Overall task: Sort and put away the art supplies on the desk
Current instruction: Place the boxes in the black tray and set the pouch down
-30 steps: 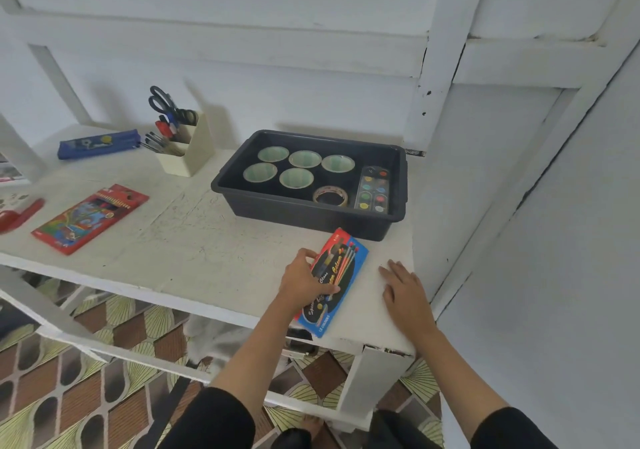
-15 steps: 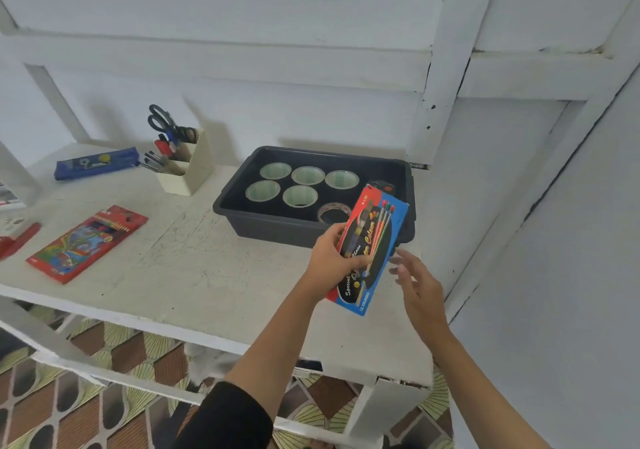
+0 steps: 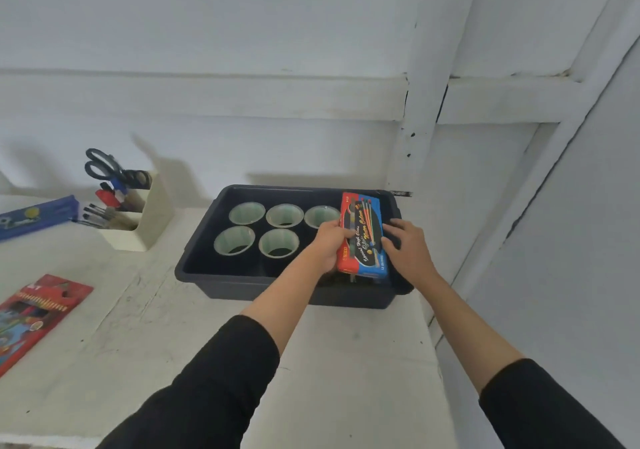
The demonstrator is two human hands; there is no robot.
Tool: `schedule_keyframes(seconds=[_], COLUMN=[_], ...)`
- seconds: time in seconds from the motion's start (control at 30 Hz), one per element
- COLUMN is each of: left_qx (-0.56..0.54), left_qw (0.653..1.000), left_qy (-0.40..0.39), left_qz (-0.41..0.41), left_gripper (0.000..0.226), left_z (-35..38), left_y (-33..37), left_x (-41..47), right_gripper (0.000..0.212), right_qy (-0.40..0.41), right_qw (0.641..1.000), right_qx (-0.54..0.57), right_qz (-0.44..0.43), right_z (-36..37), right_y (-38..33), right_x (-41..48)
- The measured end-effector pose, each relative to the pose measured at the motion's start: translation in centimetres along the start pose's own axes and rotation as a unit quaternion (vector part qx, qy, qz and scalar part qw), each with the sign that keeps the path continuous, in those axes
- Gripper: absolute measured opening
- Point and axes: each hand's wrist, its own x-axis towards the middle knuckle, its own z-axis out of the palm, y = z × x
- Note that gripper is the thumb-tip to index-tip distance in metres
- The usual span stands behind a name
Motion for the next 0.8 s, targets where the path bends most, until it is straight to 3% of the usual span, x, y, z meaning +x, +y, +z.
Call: schedule_keyframes(seconds=[0.13, 0.27, 0.33, 0.4, 0.47, 0.6, 0.7, 0.8], left_qx=[0.033, 0.131, 0.267, 0.417, 0.494, 0.488, 0.491, 0.466], left_qw=[0.999, 0.991, 0.964, 0.907, 0.867, 0.868, 0.860, 0.874], left_qy=[-0.011, -0.004, 0.016, 0.021, 0.006, -0.078, -0.136, -0.130], left_qz=[-0.040, -0.027, 0.010, 0.046, 0.071, 0.057, 0.032, 0.043], left_gripper=[0.027, 0.027, 0.039, 0.064, 0.091, 0.117, 0.121, 0.117], left_z=[0.4, 1.5, 1.9, 2.2, 2.2, 0.8, 0.2, 0.5], left_y=[-0.1, -1.3, -2.0, -2.4, -2.7, -2.6, -2.8, -2.7], left_x=[2.8, 5.3, 6.2, 6.2, 5.7, 4.9, 4.2, 3.6], right_gripper=[0.055, 0.043, 0.035, 0.032, 0.034, 0.037, 0.036, 0.035], right_qy=[-0.062, -0.106, -0.082, -0.048, -0.025, 0.000, 0.012, 0.012], right_qw=[0.996, 0.978, 0.987, 0.995, 0.998, 0.998, 0.997, 0.997], right_qx=[-0.058, -0.177, -0.135, -0.081, -0.060, -0.050, -0.049, -0.056], right_qz=[0.030, 0.000, 0.012, 0.021, 0.026, 0.049, 0.065, 0.061], right_z=[1.0, 1.7, 1.8, 1.9, 1.9, 1.9, 1.9, 2.0], right_y=[0.9, 1.5, 1.7, 1.7, 1.8, 1.9, 1.9, 1.9], right_x=[2.3, 2.8, 2.8, 2.6, 2.5, 2.2, 2.1, 2.1])
